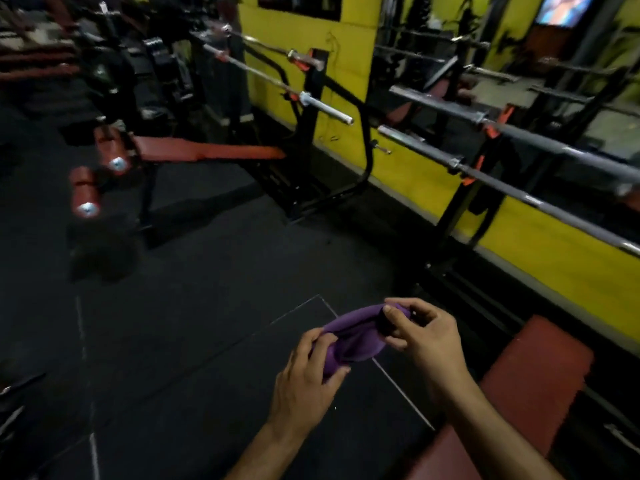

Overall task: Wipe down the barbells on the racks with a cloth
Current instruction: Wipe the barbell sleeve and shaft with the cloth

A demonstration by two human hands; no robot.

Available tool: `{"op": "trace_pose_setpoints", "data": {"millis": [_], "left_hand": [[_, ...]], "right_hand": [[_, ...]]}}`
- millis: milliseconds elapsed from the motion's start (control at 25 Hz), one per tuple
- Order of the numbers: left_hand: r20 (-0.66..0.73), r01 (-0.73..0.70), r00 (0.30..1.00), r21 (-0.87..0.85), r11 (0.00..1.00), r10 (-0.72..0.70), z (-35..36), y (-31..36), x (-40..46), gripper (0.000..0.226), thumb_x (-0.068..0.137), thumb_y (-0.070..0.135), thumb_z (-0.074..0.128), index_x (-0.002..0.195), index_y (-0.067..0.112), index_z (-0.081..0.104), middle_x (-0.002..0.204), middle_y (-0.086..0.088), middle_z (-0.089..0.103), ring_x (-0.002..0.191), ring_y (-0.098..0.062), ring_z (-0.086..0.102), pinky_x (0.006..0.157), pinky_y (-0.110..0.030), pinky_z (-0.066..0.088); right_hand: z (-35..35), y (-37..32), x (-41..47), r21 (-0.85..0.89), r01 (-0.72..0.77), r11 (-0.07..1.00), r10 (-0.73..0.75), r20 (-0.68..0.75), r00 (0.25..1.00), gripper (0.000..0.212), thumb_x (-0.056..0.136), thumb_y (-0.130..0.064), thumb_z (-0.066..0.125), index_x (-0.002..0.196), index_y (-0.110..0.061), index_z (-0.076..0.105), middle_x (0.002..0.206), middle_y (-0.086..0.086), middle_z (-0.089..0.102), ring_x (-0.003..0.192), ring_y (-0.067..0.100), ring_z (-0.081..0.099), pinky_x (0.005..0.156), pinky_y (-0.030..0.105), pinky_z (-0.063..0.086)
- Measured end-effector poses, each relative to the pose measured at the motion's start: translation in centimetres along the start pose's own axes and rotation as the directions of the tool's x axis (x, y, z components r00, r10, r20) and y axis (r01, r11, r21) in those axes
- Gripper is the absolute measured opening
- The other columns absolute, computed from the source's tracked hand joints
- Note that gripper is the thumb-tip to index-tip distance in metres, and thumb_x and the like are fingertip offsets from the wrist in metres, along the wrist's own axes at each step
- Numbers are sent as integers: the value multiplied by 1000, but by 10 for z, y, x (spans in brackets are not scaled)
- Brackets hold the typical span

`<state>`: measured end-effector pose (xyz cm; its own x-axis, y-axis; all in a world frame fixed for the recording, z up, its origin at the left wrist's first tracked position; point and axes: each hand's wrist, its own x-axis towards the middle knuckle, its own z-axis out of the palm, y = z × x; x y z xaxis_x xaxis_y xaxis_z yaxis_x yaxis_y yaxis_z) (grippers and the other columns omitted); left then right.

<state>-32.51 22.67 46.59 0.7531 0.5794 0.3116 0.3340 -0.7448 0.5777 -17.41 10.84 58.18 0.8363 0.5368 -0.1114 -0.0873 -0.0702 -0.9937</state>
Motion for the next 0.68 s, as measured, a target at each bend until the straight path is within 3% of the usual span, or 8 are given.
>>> {"op": "trace_pose_setpoints", "data": {"millis": [160,280,360,440,560,680], "left_hand": [[31,-161,985,-163,973,168,11,-2,90,52,89,15,72,130,31,45,132,8,51,113,-10,58,86,-32,60],[89,-263,951,-274,925,297,24,8,161,46,91,3,65,128,27,53,125,8,56,109,-8,59,91,-31,56],[143,-299,920,-351,887,366,42,24,205,40,91,1,65,122,25,60,119,12,59,106,-4,60,91,-30,54],[224,-279,884,-453,846,411,63,45,244,33,93,2,64,115,27,63,113,19,61,104,0,61,90,-28,53],[416,-247,760,-526,814,500,106,93,304,41,96,15,62,127,40,50,120,23,58,111,0,60,91,-27,53],[486,-443,569,-498,745,663,154,163,340,66,90,47,64,148,46,31,141,23,46,130,2,44,114,-28,36]], "right_hand": [[-19,-18,33,5,38,999,-36,-155,987,21,87,-5,76,105,-15,75,92,13,76,79,16,71,72,28,60],[-59,-21,56,-233,68,970,-121,-220,968,33,83,-4,80,110,-22,73,95,8,76,83,15,70,80,32,58],[-94,-20,75,-390,53,919,-171,-273,947,20,87,-14,79,102,-26,75,89,-1,77,81,15,74,79,42,62],[-126,-17,94,-501,45,864,-240,-332,912,2,91,-24,74,90,-26,73,79,-1,73,72,11,71,68,43,60],[-174,-16,126,-720,7,693,-416,-392,821,19,93,-40,64,78,-30,60,79,-7,53,76,5,53,66,24,38],[-217,-25,155,-738,74,671,-452,-328,829,28,101,-42,56,83,-20,55,81,-9,51,79,9,53,69,25,39]]}}
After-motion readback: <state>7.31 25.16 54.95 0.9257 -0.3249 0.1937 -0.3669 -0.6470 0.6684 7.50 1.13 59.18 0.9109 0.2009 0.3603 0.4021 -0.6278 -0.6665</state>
